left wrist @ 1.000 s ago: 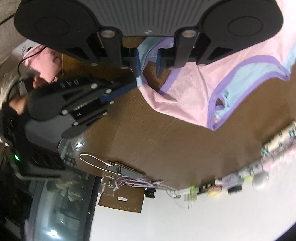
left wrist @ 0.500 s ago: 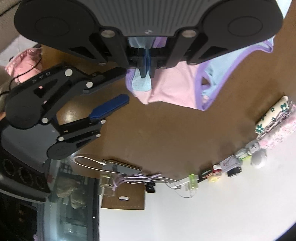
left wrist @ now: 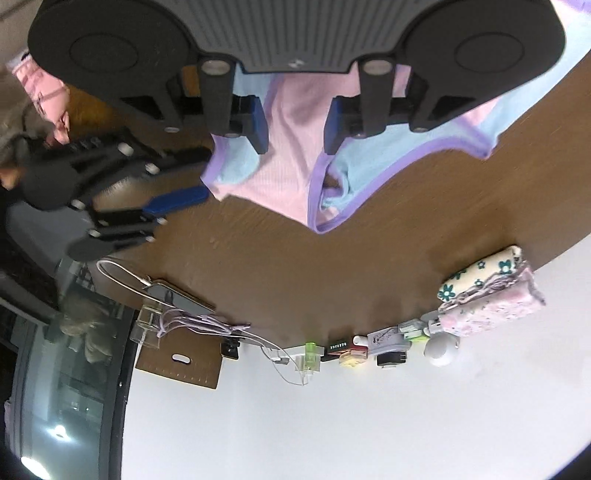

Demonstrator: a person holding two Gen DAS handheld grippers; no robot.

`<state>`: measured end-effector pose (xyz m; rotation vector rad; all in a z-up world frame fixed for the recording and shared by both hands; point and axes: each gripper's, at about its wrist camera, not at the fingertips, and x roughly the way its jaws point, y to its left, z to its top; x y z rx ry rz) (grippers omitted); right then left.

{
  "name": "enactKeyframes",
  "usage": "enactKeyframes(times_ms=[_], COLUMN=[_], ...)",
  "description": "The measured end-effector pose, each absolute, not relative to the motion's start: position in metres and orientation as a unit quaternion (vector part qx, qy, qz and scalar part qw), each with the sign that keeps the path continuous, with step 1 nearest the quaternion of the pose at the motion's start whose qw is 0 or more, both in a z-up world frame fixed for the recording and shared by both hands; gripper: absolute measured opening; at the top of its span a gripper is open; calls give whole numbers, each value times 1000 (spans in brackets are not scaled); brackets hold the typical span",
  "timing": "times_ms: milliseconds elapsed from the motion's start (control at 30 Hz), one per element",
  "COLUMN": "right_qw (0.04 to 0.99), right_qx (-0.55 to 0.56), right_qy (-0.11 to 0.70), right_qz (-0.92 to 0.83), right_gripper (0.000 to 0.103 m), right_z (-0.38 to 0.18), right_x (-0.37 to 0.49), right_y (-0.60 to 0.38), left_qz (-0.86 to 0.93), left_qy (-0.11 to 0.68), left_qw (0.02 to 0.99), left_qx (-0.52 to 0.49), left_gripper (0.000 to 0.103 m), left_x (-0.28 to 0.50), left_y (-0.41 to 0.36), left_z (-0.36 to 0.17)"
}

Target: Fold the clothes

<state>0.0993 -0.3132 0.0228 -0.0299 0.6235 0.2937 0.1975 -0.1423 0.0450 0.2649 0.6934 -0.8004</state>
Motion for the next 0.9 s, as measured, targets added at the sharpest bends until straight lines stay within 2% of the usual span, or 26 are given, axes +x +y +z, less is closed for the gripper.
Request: enactKeyframes(times_ms=[200, 333, 367, 400, 567, 733, 767, 800, 900], right_qw=[940, 935, 931, 932, 936, 927, 928, 928, 931], right_qx=[-78, -123, -130, -119, -45, -54, -60, -65, -57], right_qy=[303, 302, 307, 309, 322, 345, 343, 340, 332], right_qz=[139, 142, 147, 150, 137, 137, 137, 136, 140], right_gripper=[39, 38, 26, 7, 8, 11, 13, 20, 27], right_z=[21, 21, 21, 22, 26, 8, 8, 8, 17], right_x=[108, 109, 112, 116, 133, 131, 128, 125, 114], right_y=[-296, -286, -283, -284, -301, -303, -303, -302, -308], left_qz=[-363, -360, -358, -354, -349, -333, -330, -326, -323], left_qy=[350, 359, 360, 358, 347, 360, 363, 366, 368], left_qw=[846, 844, 845, 848, 856, 857, 858, 859, 861], left_qx=[175, 168, 167, 165, 160, 159, 154, 148, 133], left_gripper=[31, 30, 29, 29, 29, 29, 29, 29, 29], left_x=[179, 179, 179, 178, 170, 170, 171, 172, 174], left_y=[-131, -122, -121, -120, -114, -106, -104, -102, -95], left_z=[33, 25, 24, 24, 27, 17, 15, 13, 11])
